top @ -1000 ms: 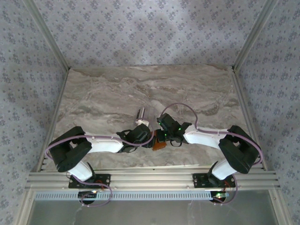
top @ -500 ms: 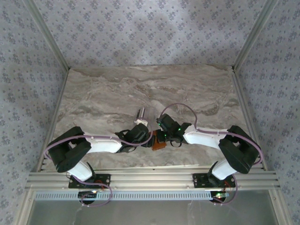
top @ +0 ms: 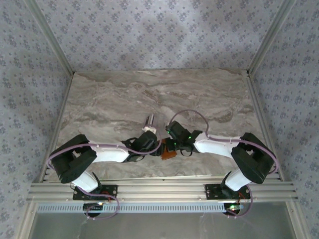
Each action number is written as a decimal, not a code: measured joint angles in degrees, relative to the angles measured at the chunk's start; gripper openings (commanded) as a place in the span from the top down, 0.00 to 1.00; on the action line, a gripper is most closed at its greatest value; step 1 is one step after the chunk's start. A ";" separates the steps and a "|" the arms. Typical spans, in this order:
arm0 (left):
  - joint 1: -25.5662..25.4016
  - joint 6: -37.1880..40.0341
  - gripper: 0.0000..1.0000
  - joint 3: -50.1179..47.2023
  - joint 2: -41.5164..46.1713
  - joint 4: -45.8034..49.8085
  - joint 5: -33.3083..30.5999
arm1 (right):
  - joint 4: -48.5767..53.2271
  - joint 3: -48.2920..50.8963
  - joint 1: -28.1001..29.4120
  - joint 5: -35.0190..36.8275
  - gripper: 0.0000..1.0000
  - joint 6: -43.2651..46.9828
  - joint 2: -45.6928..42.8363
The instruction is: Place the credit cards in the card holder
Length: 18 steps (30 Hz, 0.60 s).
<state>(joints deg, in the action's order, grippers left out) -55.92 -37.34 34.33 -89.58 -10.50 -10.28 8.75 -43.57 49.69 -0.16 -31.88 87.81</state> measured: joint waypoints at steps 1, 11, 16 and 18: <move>0.04 0.00 0.18 -0.02 0.00 -0.02 0.00 | 0.07 -0.15 0.02 0.02 1.00 0.00 0.13; 0.22 -0.07 0.19 -0.68 0.28 -0.98 0.24 | -0.26 0.17 1.07 1.97 1.00 -0.70 0.09; 0.44 0.04 0.19 -0.90 0.28 -1.31 0.63 | -1.75 1.03 2.23 4.15 1.00 -1.97 -0.07; 0.44 0.07 0.19 -0.92 0.26 -1.33 0.63 | -2.14 1.25 2.54 4.87 1.00 -2.40 -0.07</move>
<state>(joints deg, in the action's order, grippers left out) -55.48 -37.28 33.41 -89.32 -11.84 -9.65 6.61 -42.33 52.23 4.71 -34.28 87.74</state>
